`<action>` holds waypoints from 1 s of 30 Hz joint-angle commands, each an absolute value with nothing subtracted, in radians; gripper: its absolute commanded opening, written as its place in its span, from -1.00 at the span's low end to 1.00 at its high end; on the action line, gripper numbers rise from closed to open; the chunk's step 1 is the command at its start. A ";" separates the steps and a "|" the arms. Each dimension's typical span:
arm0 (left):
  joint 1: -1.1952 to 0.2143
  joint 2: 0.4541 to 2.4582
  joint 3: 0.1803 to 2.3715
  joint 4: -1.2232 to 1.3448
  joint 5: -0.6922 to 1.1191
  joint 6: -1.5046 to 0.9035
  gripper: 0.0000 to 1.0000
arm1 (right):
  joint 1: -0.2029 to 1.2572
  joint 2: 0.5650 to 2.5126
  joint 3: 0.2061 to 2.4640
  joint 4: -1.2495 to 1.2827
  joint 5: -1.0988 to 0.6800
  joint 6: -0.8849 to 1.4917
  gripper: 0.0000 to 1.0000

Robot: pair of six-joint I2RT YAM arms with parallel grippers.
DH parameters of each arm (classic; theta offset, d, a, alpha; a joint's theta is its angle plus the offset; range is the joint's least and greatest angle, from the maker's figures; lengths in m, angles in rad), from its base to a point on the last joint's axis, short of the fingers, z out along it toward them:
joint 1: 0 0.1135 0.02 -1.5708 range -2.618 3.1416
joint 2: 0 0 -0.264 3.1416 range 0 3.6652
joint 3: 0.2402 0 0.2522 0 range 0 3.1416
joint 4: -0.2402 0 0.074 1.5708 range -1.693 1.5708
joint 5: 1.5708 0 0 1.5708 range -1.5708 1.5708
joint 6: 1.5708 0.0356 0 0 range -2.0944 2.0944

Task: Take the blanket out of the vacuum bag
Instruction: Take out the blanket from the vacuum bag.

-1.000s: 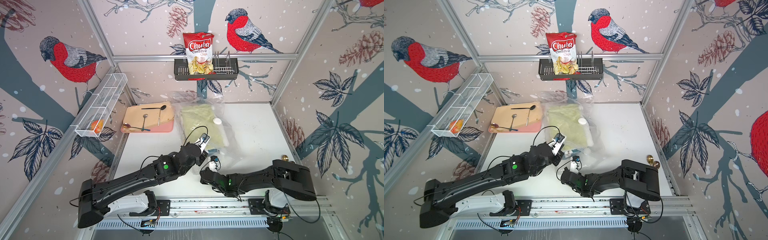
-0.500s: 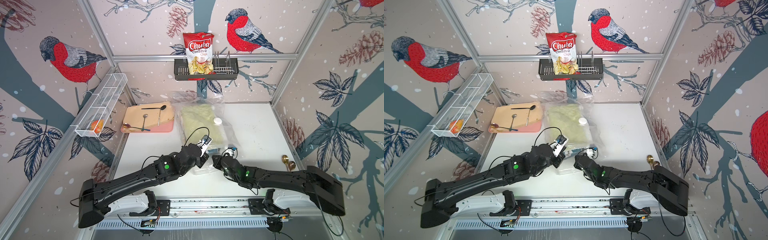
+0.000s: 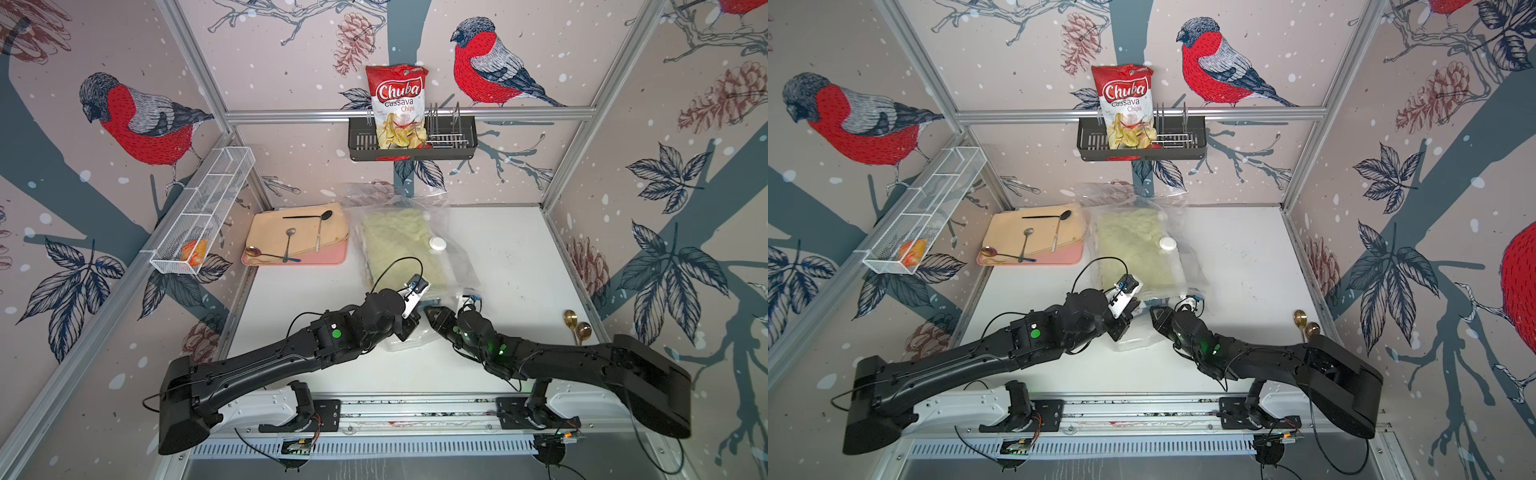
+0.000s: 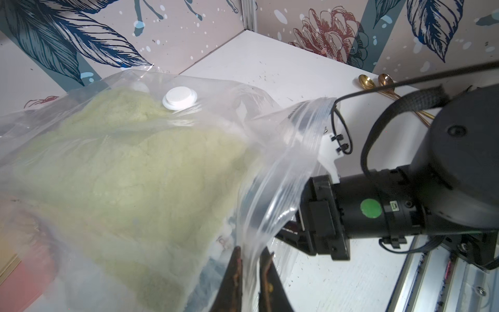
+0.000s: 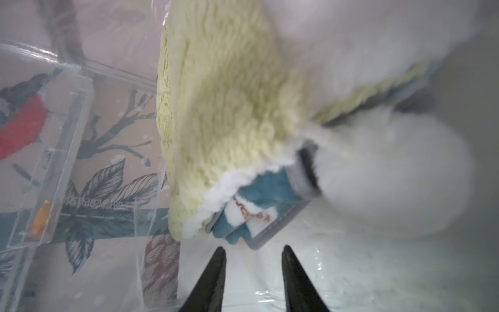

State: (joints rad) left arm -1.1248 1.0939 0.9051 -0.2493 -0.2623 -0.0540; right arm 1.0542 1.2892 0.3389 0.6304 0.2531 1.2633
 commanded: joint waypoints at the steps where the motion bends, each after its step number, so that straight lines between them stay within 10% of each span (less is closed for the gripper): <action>1: -1.125 1.094 0.904 -0.195 -0.234 -0.060 -0.72 | 1.073 1.349 0.333 0.858 0.265 1.347 -0.21; 30: -1.125 1.096 0.891 -0.181 -0.249 -0.054 -0.67 | 0.977 1.569 0.403 1.076 0.136 1.368 -0.22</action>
